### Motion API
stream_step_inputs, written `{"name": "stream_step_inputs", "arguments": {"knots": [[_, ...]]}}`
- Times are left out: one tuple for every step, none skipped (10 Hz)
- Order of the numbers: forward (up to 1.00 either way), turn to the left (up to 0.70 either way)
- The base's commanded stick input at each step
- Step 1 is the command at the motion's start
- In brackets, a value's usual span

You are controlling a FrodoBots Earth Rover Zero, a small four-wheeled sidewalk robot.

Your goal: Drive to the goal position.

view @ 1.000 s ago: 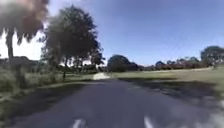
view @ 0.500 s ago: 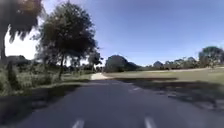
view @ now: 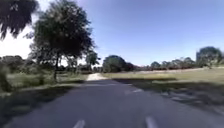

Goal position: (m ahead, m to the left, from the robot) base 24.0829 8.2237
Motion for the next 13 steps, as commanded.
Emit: {"name": "stream_step_inputs", "arguments": {"knots": [[0.7, 0.0], [0.7, 0.0], [0.7, 0.0], [0.7, 0.0], [0.7, 0.0], [0.7, 0.0], [0.7, 0.0], [0.7, 0.0], [0.7, 0.0], [0.7, 0.0], [0.7, 0.0], [0.7, 0.0], [0.7, 0.0]]}}
